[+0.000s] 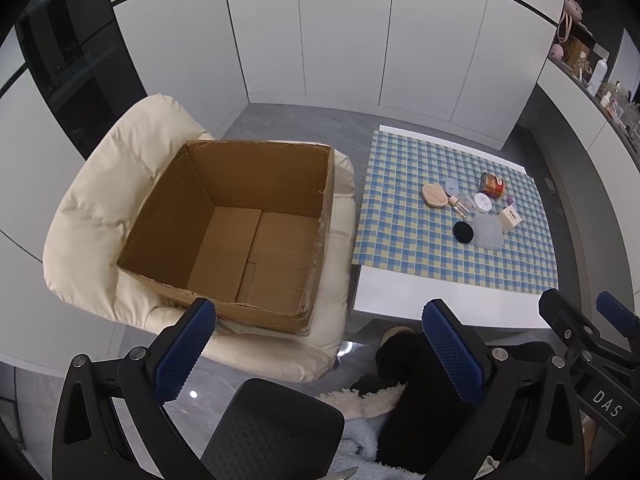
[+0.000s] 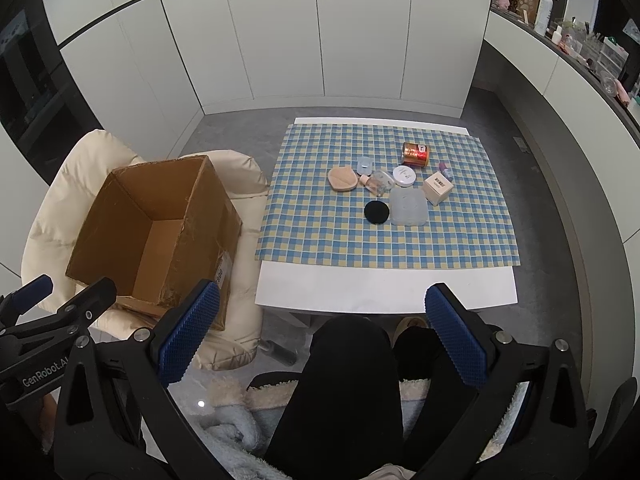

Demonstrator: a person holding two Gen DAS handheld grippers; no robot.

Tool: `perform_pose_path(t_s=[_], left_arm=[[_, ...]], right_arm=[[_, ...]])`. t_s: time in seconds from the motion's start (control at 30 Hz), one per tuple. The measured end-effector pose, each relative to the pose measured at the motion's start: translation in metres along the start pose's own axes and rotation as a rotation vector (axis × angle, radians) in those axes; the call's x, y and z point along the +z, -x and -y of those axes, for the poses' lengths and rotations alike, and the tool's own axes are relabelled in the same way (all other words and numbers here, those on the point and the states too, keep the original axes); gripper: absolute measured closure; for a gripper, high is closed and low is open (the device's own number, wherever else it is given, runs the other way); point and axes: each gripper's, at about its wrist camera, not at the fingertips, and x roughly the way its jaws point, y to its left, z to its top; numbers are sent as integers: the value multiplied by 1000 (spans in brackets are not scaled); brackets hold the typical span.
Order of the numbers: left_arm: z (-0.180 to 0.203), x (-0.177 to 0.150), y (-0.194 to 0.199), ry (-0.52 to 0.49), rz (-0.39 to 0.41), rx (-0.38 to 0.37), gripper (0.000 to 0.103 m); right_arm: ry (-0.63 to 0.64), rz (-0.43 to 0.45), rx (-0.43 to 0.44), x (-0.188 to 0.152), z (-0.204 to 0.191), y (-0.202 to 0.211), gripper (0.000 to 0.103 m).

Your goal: Organize objects

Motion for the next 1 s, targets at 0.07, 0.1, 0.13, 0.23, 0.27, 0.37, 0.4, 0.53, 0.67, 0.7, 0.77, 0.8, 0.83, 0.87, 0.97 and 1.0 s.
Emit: perform_pose_path(t_s=[0.07, 0.1, 0.13, 0.23, 0.27, 0.37, 0.4, 0.53, 0.67, 0.7, 0.77, 0.8, 0.83, 0.87, 0.97, 1.0], left_arm=[[0, 0, -1, 3, -5, -9, 0], [-1, 0, -1, 4, -7, -12, 0], [0, 0, -1, 3, -7, -11, 0], [1, -1, 0, 0, -5, -9, 0], [0, -1, -1, -1, -5, -10, 0], [2, -2, -1, -4, -6, -7, 0], [2, -2, -2, -6, -7, -6, 0], [3, -1, -4, -10, -15, -6, 0], [4, -2, -5, -8, -11, 3, 0], [4, -2, -6, -5, -14, 4, 0], [6, -2, -9, -12, -27, 0, 0], [7, -2, -10, -14, -32, -6, 0], [7, -3, -10, -14, -33, -12, 0], [7, -3, -9, -14, -32, -16, 0], [9, -4, -8, -18, -23, -13, 0], [9, -4, -8, -20, -24, -14, 0]], right_arm=[[2, -2, -1, 0, -1, -1, 0], [3, -3, -1, 0, -1, -1, 0], [4, -4, -2, 0, -1, -2, 0], [4, -11, -2, -1, -2, -4, 0], [4, -14, 0, -2, -2, -5, 0], [7, -16, 1, -3, -3, -5, 0], [9, -15, 0, -3, -3, -5, 0], [3, -17, 3, -3, -3, -6, 0], [-6, -20, 8, -4, -1, -6, 0], [-6, -20, 9, -4, -1, -7, 0], [1, -20, -3, -4, -2, -8, 0], [6, -19, -14, -4, -2, -8, 0], [9, -20, -21, -4, -3, -9, 0], [9, -22, -22, -4, -2, -9, 0], [-4, -25, -7, -3, 0, -9, 0], [-7, -24, -5, -3, 1, -9, 0]])
